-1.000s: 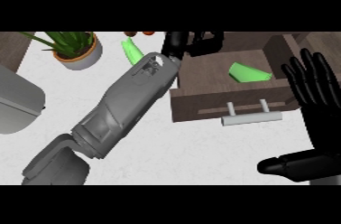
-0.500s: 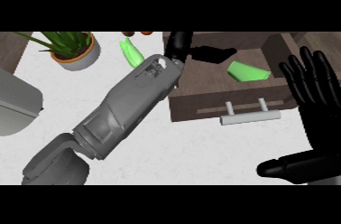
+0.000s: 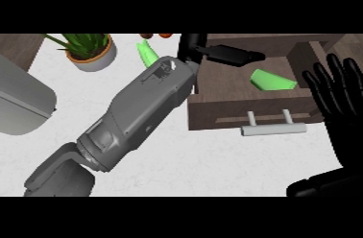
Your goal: Pick up the cup, place it into the drawer and close the drawer
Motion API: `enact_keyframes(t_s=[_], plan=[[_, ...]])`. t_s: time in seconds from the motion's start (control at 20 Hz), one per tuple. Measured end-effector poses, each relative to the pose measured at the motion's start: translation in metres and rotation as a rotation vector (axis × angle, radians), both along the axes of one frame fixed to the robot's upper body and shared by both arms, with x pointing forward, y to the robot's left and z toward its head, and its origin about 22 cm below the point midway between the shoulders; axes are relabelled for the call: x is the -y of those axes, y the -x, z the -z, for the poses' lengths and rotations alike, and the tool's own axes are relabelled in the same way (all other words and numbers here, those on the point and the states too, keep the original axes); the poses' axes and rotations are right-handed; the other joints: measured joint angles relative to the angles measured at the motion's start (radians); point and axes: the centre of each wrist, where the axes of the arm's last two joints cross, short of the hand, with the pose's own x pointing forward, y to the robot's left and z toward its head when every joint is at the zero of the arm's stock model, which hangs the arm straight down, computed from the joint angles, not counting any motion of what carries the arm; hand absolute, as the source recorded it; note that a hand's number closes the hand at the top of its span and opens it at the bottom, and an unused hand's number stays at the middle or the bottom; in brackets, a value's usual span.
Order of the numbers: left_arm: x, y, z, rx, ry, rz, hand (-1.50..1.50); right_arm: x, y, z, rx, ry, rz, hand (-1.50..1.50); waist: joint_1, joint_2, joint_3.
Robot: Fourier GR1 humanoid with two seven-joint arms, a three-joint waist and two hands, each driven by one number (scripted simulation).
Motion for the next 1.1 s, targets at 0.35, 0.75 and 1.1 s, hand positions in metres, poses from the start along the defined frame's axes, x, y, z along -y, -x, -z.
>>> enact_keyframes(t_s=[0.35,0.75,1.1], plan=[[-0.024,0.001,-0.002,-0.024,0.104,-0.013,-1.50,0.014,0.010,-0.013,0.019,0.128,-0.036,1.50,0.053,-0.015,-0.001],[-0.095,0.008,0.005,-0.060,0.179,-0.095,-1.50,0.019,0.019,-0.012,0.007,0.355,-0.036,1.50,0.081,-0.021,-0.001],[-0.166,0.046,0.028,-0.090,0.205,-0.134,-1.50,0.016,0.015,-0.002,-0.039,0.475,-0.003,1.50,0.087,-0.019,-0.001]])
